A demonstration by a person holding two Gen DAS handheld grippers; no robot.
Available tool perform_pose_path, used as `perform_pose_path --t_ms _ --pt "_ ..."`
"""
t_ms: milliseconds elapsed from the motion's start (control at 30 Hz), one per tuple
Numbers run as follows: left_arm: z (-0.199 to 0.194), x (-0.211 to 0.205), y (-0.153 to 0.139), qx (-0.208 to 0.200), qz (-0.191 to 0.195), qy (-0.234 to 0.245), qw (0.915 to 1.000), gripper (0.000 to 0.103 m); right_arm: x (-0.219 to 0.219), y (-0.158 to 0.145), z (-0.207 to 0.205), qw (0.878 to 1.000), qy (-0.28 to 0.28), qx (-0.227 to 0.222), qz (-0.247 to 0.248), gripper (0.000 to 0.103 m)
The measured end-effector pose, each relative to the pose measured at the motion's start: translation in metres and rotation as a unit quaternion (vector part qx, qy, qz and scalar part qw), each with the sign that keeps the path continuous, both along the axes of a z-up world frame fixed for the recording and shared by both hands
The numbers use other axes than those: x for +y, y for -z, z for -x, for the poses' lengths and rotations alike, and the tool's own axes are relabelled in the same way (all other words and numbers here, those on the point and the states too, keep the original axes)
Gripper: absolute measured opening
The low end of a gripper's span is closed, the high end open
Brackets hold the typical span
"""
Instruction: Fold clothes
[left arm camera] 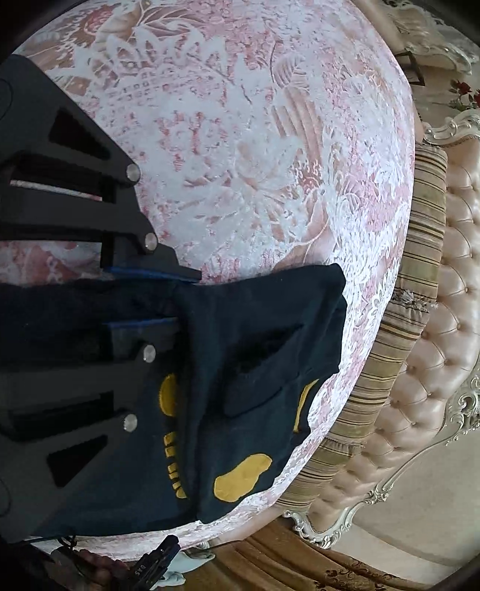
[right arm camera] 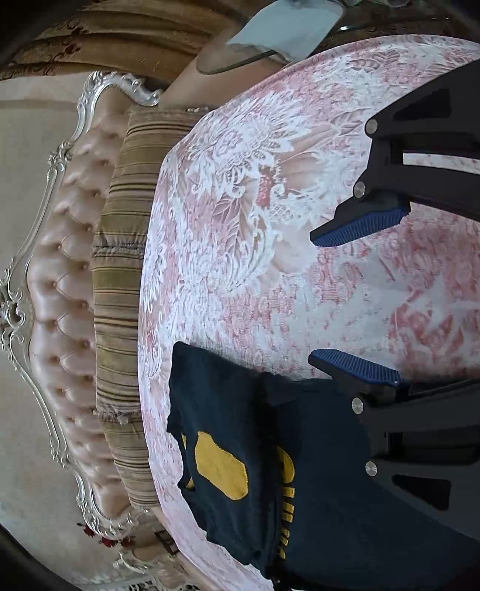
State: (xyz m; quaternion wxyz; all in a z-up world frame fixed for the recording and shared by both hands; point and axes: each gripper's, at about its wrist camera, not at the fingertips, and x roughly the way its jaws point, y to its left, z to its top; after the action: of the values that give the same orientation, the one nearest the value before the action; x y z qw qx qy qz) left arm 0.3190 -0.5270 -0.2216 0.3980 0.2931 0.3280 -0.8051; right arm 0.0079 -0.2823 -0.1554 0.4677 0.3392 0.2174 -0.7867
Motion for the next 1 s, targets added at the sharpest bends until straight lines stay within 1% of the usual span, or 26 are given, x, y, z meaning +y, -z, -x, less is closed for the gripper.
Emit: perform_pose_path --t_ms 33,67,100,133,167,233,267,300,333,400,467,567,600,633,667,700,733,800,867,1000 --pt "0.002 0.002 0.000 -0.009 0.008 0.004 0.9999 0.024 -0.003 -0.001 -0.003 1.000 -0.011 0.002 0.001 0.059" --pt "0.004 0.004 -0.001 -0.018 0.015 0.005 0.9997 0.029 -0.008 -0.001 -0.007 1.000 -0.024 0.004 -0.001 0.059" --pt "0.005 0.007 -0.004 -0.035 0.031 0.000 0.9989 0.037 -0.013 -0.001 -0.011 0.999 -0.036 0.007 -0.004 0.059" --pt "0.007 0.009 -0.007 -0.054 0.048 -0.006 0.9974 0.052 -0.019 0.000 -0.016 0.999 -0.045 0.014 -0.010 0.059" --pt "0.008 0.012 -0.009 -0.073 0.066 -0.013 0.9951 0.054 -0.024 0.001 -0.018 0.999 -0.048 0.021 -0.016 0.061" --pt "0.007 0.010 -0.010 -0.064 0.059 -0.005 0.9962 0.054 -0.034 0.003 -0.022 0.998 -0.051 0.036 -0.025 0.061" --pt "0.006 0.009 -0.009 -0.060 0.054 -0.004 0.9967 0.053 -0.038 0.004 -0.024 0.997 -0.053 0.043 -0.030 0.063" --pt "0.006 0.008 -0.009 -0.061 0.052 -0.002 0.9968 0.052 -0.043 0.005 -0.026 0.997 -0.055 0.050 -0.035 0.067" --pt "0.006 0.007 -0.008 -0.063 0.051 0.000 0.9967 0.048 -0.047 0.006 -0.028 0.996 -0.057 0.057 -0.040 0.067" --pt "0.009 0.008 -0.010 -0.070 0.058 0.004 0.9959 0.047 -0.057 0.009 -0.033 0.994 -0.060 0.072 -0.050 0.067" --pt "0.018 0.013 -0.012 -0.101 0.081 0.010 0.9915 0.047 -0.061 0.011 -0.033 0.994 -0.059 0.076 -0.051 0.067" --pt "0.024 0.017 -0.015 -0.131 0.104 0.017 0.9858 0.047 -0.065 0.014 -0.029 0.995 -0.055 0.068 -0.055 0.066" --pt "0.026 0.017 -0.015 -0.133 0.103 0.019 0.9855 0.047 -0.066 0.016 -0.027 0.995 -0.055 0.061 -0.055 0.063" --pt "0.027 0.016 -0.015 -0.133 0.102 0.022 0.9856 0.043 -0.067 0.017 -0.027 0.995 -0.056 0.057 -0.055 0.061" --pt "0.028 0.015 -0.015 -0.133 0.100 0.024 0.9857 0.034 -0.068 0.018 -0.026 0.995 -0.056 0.053 -0.055 0.059" --pt "0.029 0.014 -0.014 -0.133 0.098 0.026 0.9859 0.028 -0.069 0.018 -0.026 0.996 -0.057 0.052 -0.054 0.050" --pt "0.030 0.013 -0.014 -0.134 0.096 0.028 0.9860 0.021 -0.070 0.018 -0.025 0.996 -0.059 0.045 -0.053 0.046" --pt "0.033 0.012 -0.013 -0.134 0.093 0.033 0.9861 0.019 -0.071 0.019 -0.025 0.996 -0.065 0.026 -0.048 0.030" --pt "0.021 0.004 -0.012 -0.094 0.061 0.022 0.9935 0.018 -0.071 0.020 -0.026 0.996 -0.070 0.011 -0.045 0.021" --pt "0.010 0.000 -0.010 -0.059 0.034 0.008 0.9977 0.018 -0.067 0.021 -0.021 0.997 -0.062 -0.010 -0.038 0.021"
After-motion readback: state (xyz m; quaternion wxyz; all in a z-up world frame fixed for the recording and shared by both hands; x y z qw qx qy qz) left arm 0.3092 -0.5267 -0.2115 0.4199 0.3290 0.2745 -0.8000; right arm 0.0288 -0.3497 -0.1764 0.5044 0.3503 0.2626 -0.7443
